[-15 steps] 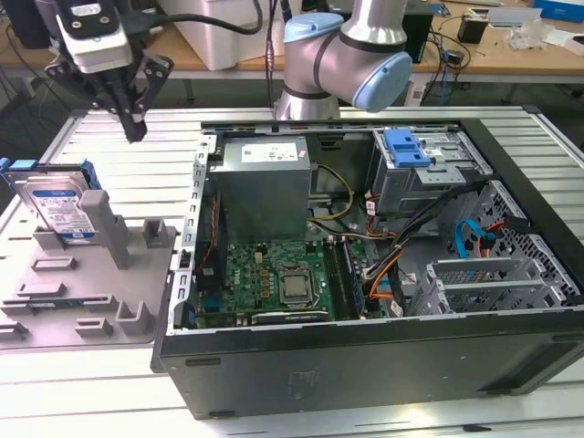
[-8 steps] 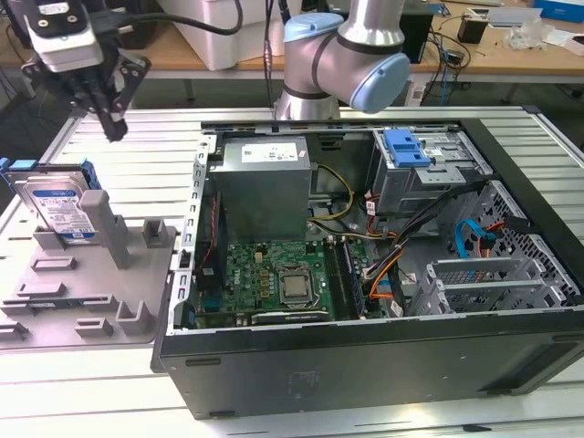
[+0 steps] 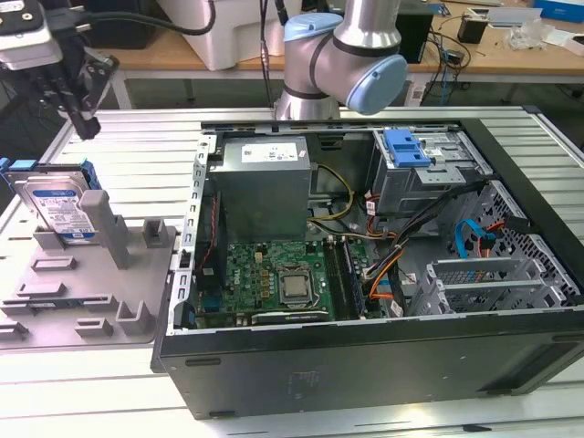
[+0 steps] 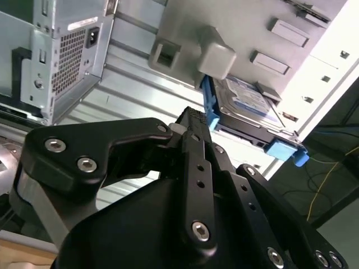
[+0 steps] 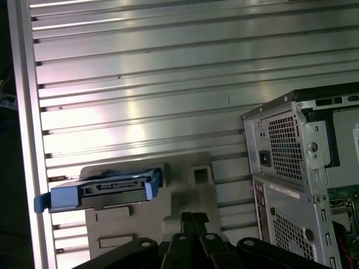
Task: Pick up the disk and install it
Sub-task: 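Reach for the disk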
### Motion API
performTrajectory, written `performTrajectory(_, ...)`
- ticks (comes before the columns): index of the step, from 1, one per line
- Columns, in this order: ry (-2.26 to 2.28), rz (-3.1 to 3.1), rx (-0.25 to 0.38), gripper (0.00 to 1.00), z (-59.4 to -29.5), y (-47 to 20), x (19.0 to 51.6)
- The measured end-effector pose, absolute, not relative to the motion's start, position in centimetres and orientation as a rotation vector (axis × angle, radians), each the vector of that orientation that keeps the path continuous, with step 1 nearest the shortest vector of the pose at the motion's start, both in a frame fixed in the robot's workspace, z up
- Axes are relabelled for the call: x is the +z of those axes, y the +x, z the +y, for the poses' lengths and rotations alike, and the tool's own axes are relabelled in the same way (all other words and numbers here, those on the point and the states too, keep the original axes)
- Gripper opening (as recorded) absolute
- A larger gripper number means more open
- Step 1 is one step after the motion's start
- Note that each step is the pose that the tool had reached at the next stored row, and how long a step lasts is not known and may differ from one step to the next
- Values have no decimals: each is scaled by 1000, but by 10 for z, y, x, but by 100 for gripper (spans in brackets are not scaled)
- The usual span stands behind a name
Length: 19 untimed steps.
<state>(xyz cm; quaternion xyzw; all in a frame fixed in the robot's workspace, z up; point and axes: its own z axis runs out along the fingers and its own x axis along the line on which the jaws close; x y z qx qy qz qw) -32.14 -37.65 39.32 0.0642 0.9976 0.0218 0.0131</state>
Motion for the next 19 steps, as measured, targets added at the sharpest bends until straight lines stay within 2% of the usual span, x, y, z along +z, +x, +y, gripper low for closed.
performTrajectory(19,218,3107,67,11,-364,-394,392)
